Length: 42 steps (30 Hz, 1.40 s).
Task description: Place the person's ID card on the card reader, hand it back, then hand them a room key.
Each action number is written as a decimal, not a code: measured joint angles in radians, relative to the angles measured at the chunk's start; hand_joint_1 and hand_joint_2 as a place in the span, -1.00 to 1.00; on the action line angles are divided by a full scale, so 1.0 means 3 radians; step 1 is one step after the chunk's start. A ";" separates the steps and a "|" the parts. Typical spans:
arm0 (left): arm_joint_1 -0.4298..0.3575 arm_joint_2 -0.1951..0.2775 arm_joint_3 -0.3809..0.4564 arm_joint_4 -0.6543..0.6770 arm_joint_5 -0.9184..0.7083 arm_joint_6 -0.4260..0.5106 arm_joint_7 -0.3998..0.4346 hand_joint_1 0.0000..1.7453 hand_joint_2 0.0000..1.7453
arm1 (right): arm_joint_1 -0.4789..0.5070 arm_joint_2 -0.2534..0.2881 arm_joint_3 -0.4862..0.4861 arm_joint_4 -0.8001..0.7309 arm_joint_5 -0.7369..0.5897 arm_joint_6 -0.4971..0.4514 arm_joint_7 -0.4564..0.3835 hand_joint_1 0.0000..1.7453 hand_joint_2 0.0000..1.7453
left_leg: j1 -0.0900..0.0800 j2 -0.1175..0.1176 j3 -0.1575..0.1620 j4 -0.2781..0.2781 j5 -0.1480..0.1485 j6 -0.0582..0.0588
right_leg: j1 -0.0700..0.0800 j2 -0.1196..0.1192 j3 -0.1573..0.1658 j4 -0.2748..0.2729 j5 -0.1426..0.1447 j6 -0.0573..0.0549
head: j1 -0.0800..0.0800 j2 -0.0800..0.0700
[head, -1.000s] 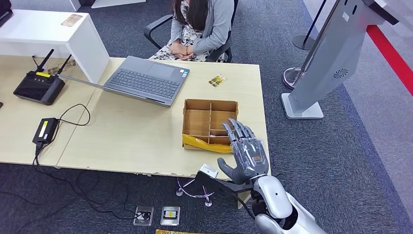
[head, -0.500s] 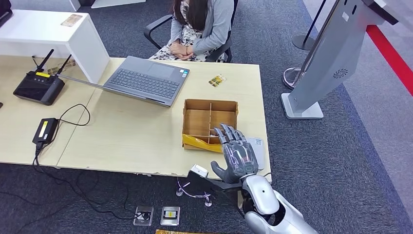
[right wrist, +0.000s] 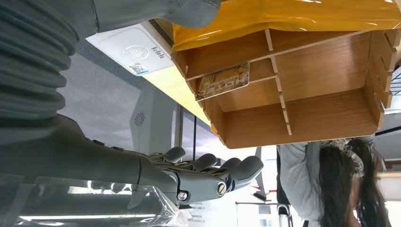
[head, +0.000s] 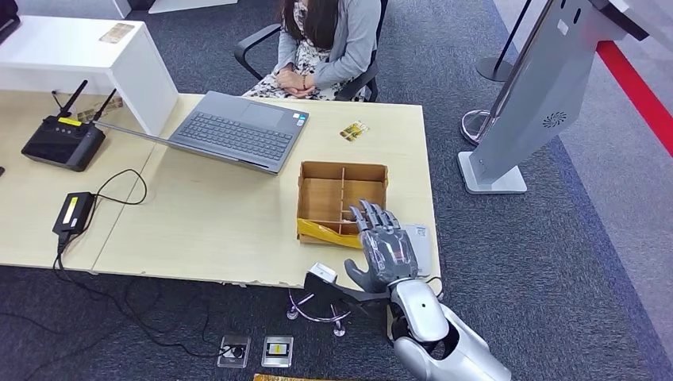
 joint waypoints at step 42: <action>0.0001 0.0030 0.0144 0.0001 0.0113 -0.0151 0.0062 -1.00 -1.00 | -0.0407 0.0431 -0.0037 0.1128 0.0151 -0.0285 -0.0103 -1.00 1.00 | 0.0001 0.0000 0.0000 0.0000 0.0000 0.0000 | 0.0001 0.0000 0.0000 0.0001 0.0000 0.0000 | 0.0000 0.0000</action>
